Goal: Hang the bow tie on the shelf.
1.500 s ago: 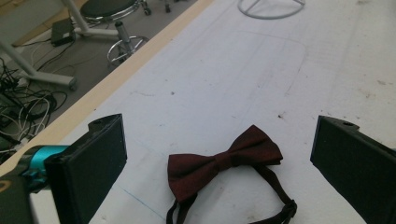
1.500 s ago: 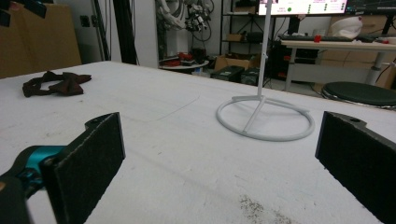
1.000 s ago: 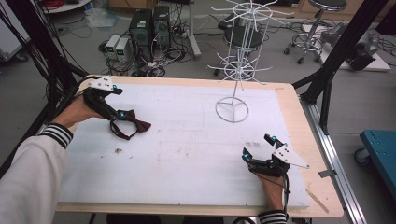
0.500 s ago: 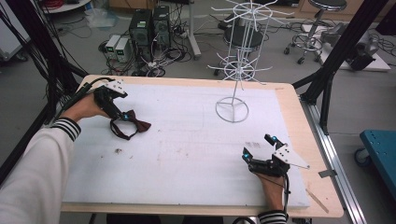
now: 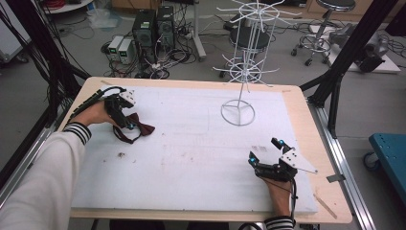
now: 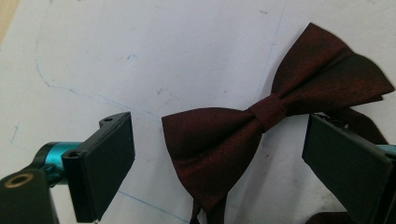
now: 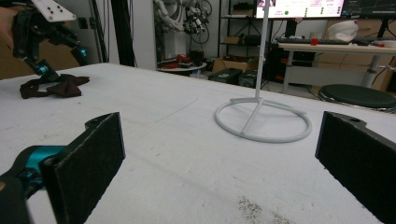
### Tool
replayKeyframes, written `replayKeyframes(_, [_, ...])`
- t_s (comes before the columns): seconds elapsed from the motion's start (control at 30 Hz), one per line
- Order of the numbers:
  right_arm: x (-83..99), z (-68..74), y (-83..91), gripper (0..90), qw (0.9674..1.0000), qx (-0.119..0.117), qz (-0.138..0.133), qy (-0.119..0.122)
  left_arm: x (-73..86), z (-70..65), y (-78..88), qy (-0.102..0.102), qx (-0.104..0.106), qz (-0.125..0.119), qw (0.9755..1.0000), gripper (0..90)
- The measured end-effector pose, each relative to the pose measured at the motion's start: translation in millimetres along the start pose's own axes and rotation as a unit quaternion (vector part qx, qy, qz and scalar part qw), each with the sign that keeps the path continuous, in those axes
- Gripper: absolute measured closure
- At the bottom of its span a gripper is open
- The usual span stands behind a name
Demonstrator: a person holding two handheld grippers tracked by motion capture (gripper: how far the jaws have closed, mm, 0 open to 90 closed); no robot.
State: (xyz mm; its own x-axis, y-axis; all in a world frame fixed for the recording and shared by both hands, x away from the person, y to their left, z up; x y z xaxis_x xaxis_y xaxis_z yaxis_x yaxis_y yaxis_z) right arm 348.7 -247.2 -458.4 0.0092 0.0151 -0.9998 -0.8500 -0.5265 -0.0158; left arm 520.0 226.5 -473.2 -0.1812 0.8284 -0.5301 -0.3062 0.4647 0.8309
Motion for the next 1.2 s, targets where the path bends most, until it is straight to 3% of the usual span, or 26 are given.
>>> replayKeyframes(0.1, [0.0,0.1,0.1,0.7,1.0000,-0.001,0.000,0.000,5.7,1.6,-3.0,0.000,-0.003,0.020,0.9998,13.3])
replayKeyframes(0.2, [-0.1,-0.7,0.2,0.7,1.0000,0.000,-0.001,0.000,7.3,2.3,-3.0,0.004,-0.002,0.026,0.9997,15.7])
replayKeyframes(0.23, [-0.1,-0.7,0.2,0.7,1.0000,0.001,-0.001,-0.004,7.8,1.9,-2.9,-0.001,0.000,0.029,0.9996,23.6])
replayKeyframes(0.33, [-0.1,-0.7,0.3,0.7,1.0000,0.001,-0.001,-0.004,9.8,0.9,-3.9,0.000,0.007,0.035,0.9994,27.9])
replayKeyframes(0.43, [-0.2,-0.7,0.2,0.7,1.0000,0.001,-0.002,-0.003,12.2,0.0,-5.8,0.001,0.013,0.042,0.9990,38.7])
replayKeyframes(0.5, [-0.2,-0.6,0.3,0.7,1.0000,0.000,-0.002,-0.005,12.6,-0.1,-5.0,0.008,0.019,0.041,0.9990,39.7])
replayKeyframes(0.53, [-0.2,-0.7,0.3,0.7,1.0000,0.001,-0.002,-0.004,13.2,-1.0,-4.1,0.010,0.025,0.037,0.9990,46.1])
replayKeyframes(0.63, [-0.2,-0.8,0.3,0.7,1.0000,0.001,-0.002,-0.005,13.7,-3.1,-3.5,0.016,0.030,0.032,0.9989,53.0])
replayKeyframes(0.7, [-0.2,-0.7,0.3,0.7,1.0000,0.001,-0.001,-0.004,14.3,-5.8,-2.8,0.041,0.035,0.024,0.9983,59.4])
replayKeyframes(0.73, [-0.2,-0.7,0.3,0.7,1.0000,0.001,-0.001,-0.004,14.3,-5.8,-2.8,0.041,0.035,0.024,0.9983,62.5])
replayKeyframes(0.77, [-0.1,-0.8,0.2,0.7,1.0000,0.002,-0.002,-0.003,14.4,-5.8,-1.9,0.069,0.034,0.023,0.9968,66.6])
replayKeyframes(0.8, [-0.1,-0.8,0.2,0.7,1.0000,0.002,-0.002,-0.003,14.0,-5.3,-0.8,0.084,0.032,0.022,0.9957,66.6])
replayKeyframes(0.83, [-0.1,-0.8,0.1,0.7,1.0000,0.002,-0.002,-0.003,14.0,-4.6,0.2,0.090,0.025,0.028,0.9952,76.5])
replayKeyframes(0.87, [-0.2,-0.8,0.2,0.7,1.0000,0.002,-0.002,-0.002,14.0,-3.4,1.0,0.093,0.016,0.034,0.9950,78.7])
replayKeyframes(1.2, [0.3,0.5,0.2,0.7,1.0000,0.000,0.001,-0.002,12.6,-6.0,2.1,0.103,0.012,0.041,0.9938,80.4])
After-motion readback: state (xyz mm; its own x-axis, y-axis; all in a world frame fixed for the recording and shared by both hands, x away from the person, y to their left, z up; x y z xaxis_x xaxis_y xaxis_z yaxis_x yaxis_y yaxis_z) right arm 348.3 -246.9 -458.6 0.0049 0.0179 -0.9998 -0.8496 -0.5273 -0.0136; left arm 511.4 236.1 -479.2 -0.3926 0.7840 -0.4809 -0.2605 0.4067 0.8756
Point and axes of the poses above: each handheld gripper's, and its own axes: y roughly backward along the jaws, x roughly out of its underside, z roughly to its left, the point moved 8 cm from there along -y, roughly forward along the jaws, and after that the axes turned 6 degrees about -z, right-handed, at the moved point
